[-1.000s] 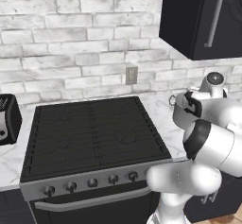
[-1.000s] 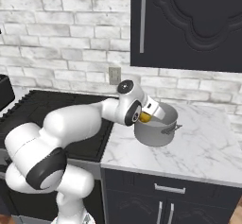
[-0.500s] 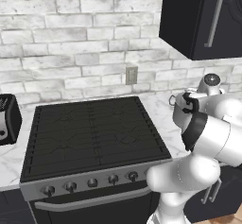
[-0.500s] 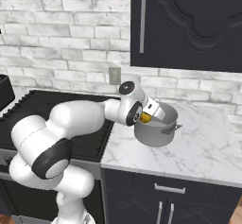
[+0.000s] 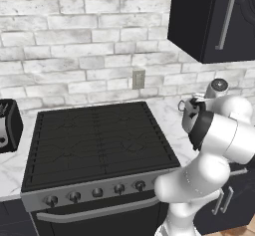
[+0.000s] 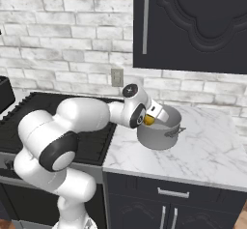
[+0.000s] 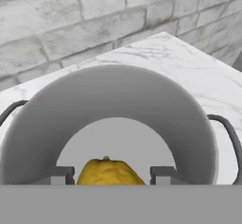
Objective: Turn on the sink faucet. Then move the lemon from the counter to the sink. Turn off the sink. Move the vegetable from the sink to the pot next to the stove. Finally move the pot to the rear left burner.
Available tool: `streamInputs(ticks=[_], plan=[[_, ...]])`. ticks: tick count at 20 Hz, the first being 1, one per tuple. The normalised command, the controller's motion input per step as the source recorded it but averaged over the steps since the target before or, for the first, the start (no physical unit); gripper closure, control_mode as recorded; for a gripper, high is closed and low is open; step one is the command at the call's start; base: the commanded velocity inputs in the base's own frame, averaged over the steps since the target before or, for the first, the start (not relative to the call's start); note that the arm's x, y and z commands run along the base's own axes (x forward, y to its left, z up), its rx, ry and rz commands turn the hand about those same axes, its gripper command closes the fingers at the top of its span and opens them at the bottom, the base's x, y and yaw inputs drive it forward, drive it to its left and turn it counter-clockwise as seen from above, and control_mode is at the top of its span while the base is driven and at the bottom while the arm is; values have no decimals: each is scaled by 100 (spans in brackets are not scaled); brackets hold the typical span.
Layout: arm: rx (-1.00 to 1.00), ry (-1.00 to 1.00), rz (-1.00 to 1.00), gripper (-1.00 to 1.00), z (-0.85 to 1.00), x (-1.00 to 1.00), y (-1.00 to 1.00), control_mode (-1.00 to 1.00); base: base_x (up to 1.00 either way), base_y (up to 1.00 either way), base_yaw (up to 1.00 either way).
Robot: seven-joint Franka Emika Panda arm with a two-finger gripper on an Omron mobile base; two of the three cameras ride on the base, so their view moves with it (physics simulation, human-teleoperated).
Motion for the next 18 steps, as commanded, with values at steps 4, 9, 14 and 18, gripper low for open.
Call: streamInputs(ticks=[4, 9, 14, 18], plan=[[0, 0, 0, 100, -3, 23, -2, -100, 0, 0, 0], [0, 0, 0, 100, -8, 21, -2, -100, 0, 0, 0], [0, 0, 0, 100, -16, 13, -9, -100, 0, 0, 0], [0, 0, 0, 100, -15, 11, -10, -100, 0, 0, 0]])
